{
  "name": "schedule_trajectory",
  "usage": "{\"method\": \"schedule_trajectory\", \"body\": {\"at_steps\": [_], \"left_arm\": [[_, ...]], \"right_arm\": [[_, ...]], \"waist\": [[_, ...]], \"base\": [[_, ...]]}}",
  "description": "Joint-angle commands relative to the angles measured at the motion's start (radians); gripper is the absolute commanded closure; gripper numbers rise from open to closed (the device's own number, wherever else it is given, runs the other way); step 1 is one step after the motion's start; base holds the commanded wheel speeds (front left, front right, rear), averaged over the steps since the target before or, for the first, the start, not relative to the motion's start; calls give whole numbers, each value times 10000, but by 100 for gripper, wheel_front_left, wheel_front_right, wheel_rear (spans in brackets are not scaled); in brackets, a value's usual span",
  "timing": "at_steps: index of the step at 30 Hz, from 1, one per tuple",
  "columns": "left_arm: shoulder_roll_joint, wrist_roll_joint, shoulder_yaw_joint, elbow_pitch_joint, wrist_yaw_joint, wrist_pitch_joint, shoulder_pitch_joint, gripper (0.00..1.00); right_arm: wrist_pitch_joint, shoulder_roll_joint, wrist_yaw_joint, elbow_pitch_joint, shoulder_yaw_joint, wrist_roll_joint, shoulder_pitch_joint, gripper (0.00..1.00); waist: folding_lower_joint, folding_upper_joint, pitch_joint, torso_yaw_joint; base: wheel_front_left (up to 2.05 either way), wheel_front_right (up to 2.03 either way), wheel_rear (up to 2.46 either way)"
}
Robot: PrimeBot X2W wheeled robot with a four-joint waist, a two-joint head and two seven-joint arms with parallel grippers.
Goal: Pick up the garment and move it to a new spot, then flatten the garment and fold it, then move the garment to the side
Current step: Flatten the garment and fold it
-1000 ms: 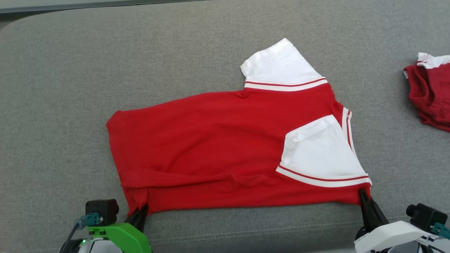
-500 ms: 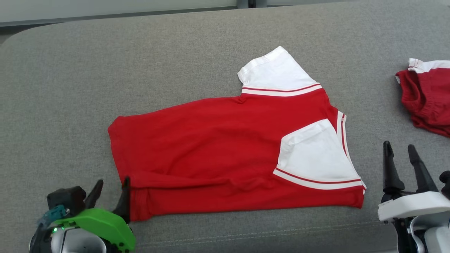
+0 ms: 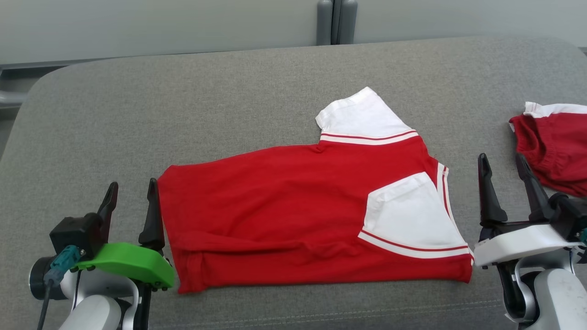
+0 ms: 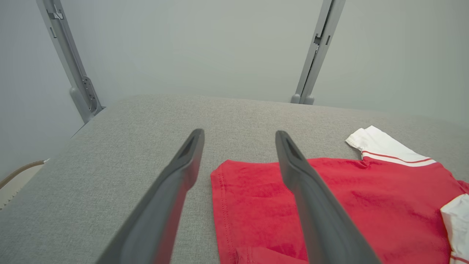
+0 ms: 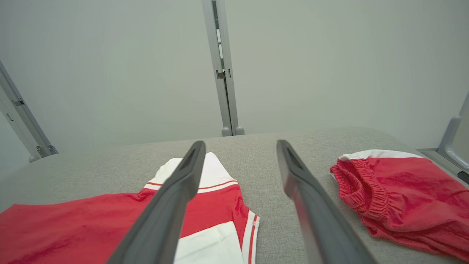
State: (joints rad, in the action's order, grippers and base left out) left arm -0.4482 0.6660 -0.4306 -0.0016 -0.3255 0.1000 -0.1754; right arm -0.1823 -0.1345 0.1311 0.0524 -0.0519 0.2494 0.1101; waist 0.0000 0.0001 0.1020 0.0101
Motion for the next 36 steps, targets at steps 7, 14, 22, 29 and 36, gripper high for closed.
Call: {"method": "schedule_trajectory", "body": {"at_steps": [7, 14, 22, 29, 36], "left_arm": [[27, -274, -124, 611, 165, 548, 91, 0], [200, -198, -188, 865, 204, 728, -29, 0], [474, -239, -496, 979, 355, 443, -708, 0], [713, -91, -802, 1289, 676, -199, -1620, 0], [1070, 285, -1037, 2211, 1335, -1075, -2966, 0]], "right_arm": [[12, 156, -8, 119, 278, -200, -339, 0], [102, 219, -8, 161, 223, -203, -435, 0], [356, -204, -8, 336, -65, 96, 132, 0], [765, -949, -8, 1210, -115, 568, 1508, 0], [1381, -1946, -8, 2708, 498, 1201, 3701, 0]], "waist": [[0, -1, -260, -80], [0, -1, -209, 98], [0, -1, 177, 627], [0, -1, 921, 1069], [0, -1, 2143, 1585]], "base": [[0, 0, 0], [0, 0, 0], [0, 0, 0], [0, 0, 0], [0, 0, 0]]}}
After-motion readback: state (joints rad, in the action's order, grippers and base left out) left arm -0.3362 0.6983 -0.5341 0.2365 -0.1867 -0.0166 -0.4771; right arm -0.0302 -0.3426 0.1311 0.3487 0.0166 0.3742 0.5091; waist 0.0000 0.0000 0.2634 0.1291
